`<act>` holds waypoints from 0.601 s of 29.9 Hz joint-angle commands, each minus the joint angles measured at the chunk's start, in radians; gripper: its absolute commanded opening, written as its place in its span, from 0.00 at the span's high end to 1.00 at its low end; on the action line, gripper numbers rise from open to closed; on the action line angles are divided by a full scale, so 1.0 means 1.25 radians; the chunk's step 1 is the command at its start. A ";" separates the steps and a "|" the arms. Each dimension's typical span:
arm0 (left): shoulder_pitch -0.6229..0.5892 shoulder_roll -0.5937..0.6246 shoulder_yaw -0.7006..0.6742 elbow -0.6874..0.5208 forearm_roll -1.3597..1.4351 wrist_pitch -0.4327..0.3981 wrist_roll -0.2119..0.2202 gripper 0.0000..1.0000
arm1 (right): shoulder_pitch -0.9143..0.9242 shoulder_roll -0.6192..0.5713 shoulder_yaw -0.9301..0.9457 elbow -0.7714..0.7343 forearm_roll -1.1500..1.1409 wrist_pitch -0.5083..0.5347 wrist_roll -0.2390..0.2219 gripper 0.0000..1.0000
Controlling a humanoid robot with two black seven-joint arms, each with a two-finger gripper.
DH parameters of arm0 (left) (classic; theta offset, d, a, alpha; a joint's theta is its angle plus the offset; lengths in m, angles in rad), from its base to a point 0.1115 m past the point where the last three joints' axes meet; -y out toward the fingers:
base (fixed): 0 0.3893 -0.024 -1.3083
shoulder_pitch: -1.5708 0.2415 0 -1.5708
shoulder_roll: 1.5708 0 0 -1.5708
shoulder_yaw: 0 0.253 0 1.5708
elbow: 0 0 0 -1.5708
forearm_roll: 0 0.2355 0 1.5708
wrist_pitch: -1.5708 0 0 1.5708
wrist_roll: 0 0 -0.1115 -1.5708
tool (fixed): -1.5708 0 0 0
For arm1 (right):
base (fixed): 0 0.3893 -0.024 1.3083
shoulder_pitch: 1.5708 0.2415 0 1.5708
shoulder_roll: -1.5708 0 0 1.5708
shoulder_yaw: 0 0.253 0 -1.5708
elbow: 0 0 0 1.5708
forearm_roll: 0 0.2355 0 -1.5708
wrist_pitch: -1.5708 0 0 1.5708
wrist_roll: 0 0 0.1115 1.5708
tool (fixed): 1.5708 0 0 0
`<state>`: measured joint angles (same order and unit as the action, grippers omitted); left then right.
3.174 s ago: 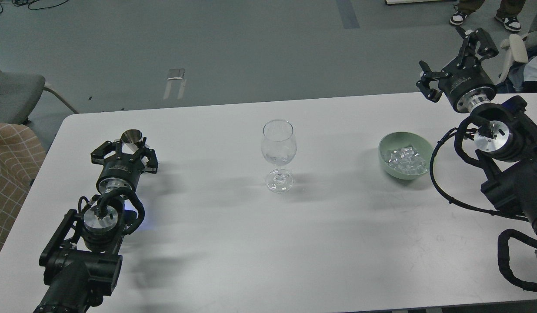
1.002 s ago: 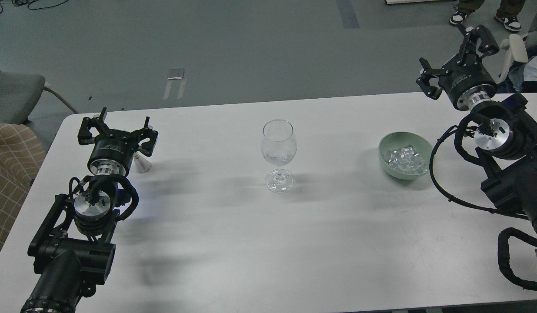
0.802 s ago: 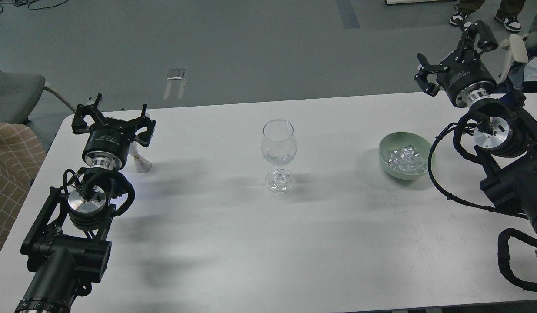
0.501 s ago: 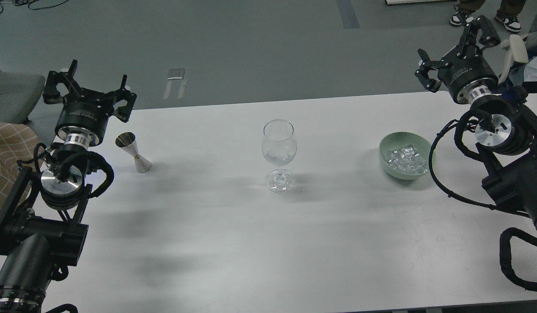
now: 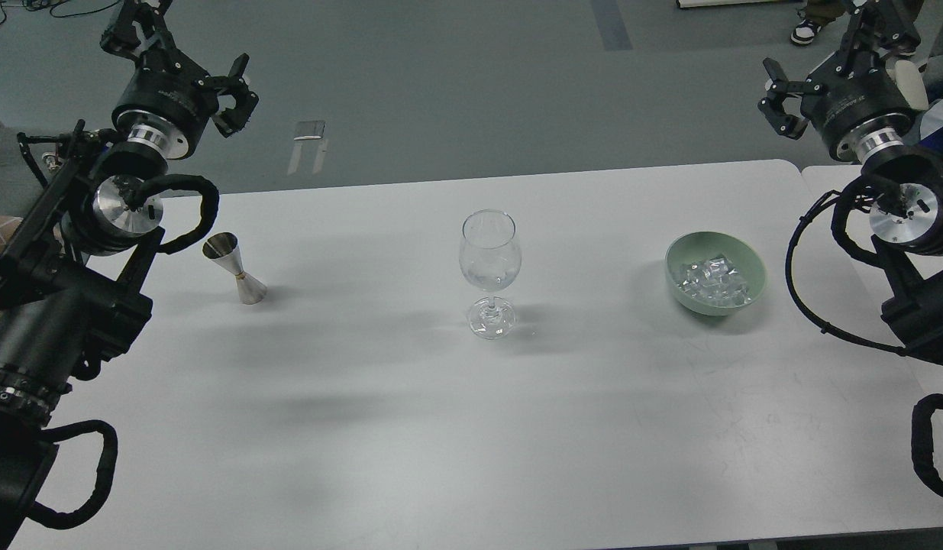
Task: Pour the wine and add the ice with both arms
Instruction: 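Raise the open left gripper up and away from the jigger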
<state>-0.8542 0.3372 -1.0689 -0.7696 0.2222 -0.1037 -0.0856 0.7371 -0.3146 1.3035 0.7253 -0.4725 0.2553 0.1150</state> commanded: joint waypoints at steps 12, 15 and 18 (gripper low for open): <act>-0.087 -0.097 0.021 0.181 -0.015 -0.008 -0.053 0.02 | 0.018 -0.158 -0.246 0.077 -0.213 0.001 0.000 0.00; -0.086 -0.093 0.018 0.180 -0.017 -0.019 -0.058 0.02 | 0.019 -0.192 -0.279 0.117 -0.240 0.001 0.000 0.00; -0.090 -0.091 0.023 0.181 -0.017 -0.041 -0.035 0.02 | 0.045 -0.227 -0.302 0.133 -0.325 0.001 -0.001 0.00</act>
<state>-0.9633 0.2211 -1.0443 -0.5437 0.2006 -0.1307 -0.1536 0.7651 -0.5573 0.9549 0.8701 -0.7863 0.2560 0.1150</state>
